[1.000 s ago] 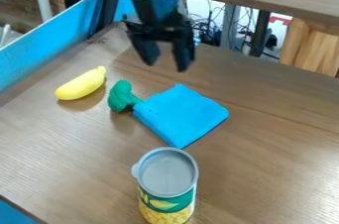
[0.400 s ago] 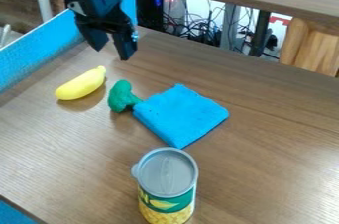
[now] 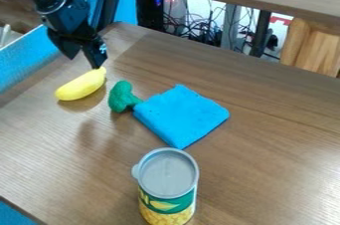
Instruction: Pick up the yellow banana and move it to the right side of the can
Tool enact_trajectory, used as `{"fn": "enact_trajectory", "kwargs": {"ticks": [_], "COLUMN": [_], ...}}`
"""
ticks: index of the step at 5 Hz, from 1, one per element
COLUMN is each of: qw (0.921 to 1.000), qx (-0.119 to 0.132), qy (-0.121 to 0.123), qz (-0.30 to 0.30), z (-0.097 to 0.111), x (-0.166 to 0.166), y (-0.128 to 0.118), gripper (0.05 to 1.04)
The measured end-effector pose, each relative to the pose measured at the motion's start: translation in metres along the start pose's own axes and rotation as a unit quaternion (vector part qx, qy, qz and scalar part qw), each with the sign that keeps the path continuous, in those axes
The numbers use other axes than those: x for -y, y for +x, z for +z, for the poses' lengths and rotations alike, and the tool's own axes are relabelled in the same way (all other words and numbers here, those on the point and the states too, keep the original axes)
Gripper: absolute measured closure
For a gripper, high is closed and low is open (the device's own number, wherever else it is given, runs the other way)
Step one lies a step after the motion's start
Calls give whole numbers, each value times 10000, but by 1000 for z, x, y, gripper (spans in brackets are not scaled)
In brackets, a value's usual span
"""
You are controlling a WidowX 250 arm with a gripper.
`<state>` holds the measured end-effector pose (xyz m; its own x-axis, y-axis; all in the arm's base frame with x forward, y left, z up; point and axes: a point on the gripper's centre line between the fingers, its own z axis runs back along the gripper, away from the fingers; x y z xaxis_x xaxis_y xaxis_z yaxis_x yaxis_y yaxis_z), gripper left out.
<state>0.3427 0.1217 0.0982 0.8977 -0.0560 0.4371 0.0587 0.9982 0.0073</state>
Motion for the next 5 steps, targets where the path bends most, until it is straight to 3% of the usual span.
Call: {"fn": "enact_trajectory", "kwargs": {"ticks": [4,5], "qw": [9998,9998], "qx": [-124,-86], "qy": [164,186], "qz": [20,68], "z": [-45,-49], "x": [-16,-17], "y": [-30,-37], "gripper": [83,144]}}
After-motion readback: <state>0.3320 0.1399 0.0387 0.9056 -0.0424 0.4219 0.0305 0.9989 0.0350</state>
